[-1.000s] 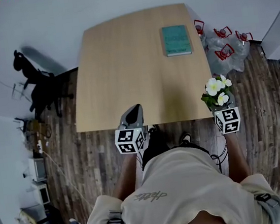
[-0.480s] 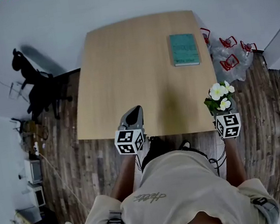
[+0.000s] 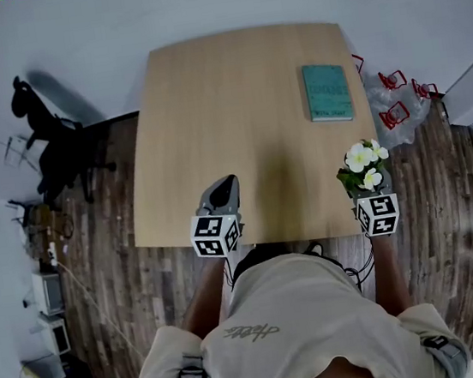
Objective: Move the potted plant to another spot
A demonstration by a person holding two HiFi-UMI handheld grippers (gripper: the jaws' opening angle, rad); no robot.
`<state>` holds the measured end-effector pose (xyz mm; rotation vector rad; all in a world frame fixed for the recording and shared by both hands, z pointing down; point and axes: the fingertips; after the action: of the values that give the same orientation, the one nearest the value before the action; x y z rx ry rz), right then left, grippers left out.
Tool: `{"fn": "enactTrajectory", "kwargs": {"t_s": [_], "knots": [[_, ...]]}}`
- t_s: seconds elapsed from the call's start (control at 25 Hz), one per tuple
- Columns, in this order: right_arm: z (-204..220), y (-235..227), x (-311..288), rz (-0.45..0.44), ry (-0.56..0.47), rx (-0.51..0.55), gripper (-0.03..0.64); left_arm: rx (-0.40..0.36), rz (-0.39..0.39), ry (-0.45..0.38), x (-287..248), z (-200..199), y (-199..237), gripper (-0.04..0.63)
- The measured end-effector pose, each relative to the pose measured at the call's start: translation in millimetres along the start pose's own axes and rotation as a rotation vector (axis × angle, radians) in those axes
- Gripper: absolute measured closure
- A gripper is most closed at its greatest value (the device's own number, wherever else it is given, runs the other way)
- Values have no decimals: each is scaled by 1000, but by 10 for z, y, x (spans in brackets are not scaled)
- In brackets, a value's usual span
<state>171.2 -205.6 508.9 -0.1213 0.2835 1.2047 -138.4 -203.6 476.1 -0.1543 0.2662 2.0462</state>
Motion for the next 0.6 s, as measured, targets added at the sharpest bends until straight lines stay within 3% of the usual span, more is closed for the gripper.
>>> {"fn": "enactTrajectory", "kwargs": {"t_s": [0.24,0.6], "knots": [[-136,246,-312,12,-2,0,276,11,17,0,-179,6,444,580],[-217,774,-610,36,39,3,276,-3,122,21,-305,12,835,580]]}}
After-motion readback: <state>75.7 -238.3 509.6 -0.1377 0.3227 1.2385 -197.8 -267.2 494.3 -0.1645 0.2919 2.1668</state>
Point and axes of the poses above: the fingertips, and each gripper's own axes: x backward along the fingers, y to its left, z out of its underside, and after that the axes turned 6 degrees about -y, right-handed
